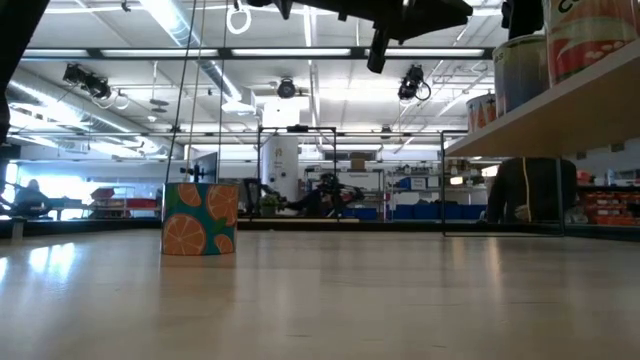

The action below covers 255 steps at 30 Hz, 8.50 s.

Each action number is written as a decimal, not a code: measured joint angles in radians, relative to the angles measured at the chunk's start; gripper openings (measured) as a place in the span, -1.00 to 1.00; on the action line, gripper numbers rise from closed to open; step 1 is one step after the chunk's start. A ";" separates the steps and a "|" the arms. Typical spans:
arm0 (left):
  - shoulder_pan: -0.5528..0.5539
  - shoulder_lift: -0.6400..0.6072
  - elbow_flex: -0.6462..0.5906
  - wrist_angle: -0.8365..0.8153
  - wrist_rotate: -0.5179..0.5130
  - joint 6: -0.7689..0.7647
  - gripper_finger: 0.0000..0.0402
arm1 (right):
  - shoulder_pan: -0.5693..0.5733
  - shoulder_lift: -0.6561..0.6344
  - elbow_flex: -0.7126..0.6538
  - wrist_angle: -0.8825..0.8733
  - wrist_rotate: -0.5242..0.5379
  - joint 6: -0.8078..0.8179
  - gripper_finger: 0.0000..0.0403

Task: Pick and place cans onto a shelf
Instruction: Adjust the canned goods on the shelf, then put the small canned oranges on the shelf

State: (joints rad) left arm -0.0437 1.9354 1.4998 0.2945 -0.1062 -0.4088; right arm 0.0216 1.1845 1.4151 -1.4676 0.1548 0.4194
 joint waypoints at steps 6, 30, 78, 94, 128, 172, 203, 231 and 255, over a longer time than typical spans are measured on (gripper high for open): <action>0.000 0.000 0.000 0.011 0.010 0.000 -0.76 | 0.000 0.008 0.000 0.001 -0.015 -0.019 -1.00; -0.001 0.000 0.000 0.008 0.033 -0.008 -0.76 | 0.000 0.022 0.003 0.012 -0.017 -0.020 -1.00; -0.072 0.000 0.001 0.046 0.032 -0.026 -0.76 | -0.077 -0.370 -0.193 -0.101 -0.137 0.276 -0.99; -0.072 0.000 0.001 0.045 0.032 -0.027 -0.76 | -0.077 -0.382 -0.217 -0.045 -0.116 0.282 -0.99; -0.071 0.000 0.000 0.046 0.032 -0.032 -0.76 | -0.059 -0.411 -0.082 -0.106 -0.503 0.071 -0.99; -0.071 0.000 0.000 -0.074 0.005 -0.025 -0.76 | 0.272 -0.222 -0.159 -0.036 -0.405 -0.013 -1.00; -0.050 -0.060 0.000 -0.103 0.006 -0.025 -0.76 | 0.272 -0.228 0.044 -0.016 -0.369 0.056 -1.00; -0.343 -0.447 -0.002 -1.192 0.223 -0.288 -0.81 | 0.259 0.032 0.138 0.778 0.026 -0.311 -0.40; -0.755 -0.681 -0.002 -1.399 -0.276 -0.260 -0.96 | 0.257 0.490 0.139 1.625 0.007 -0.117 -0.13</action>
State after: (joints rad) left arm -0.7982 1.2541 1.4982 -1.1046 -0.3822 -0.6691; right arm 0.2783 1.6744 1.5543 0.1578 0.1623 0.3022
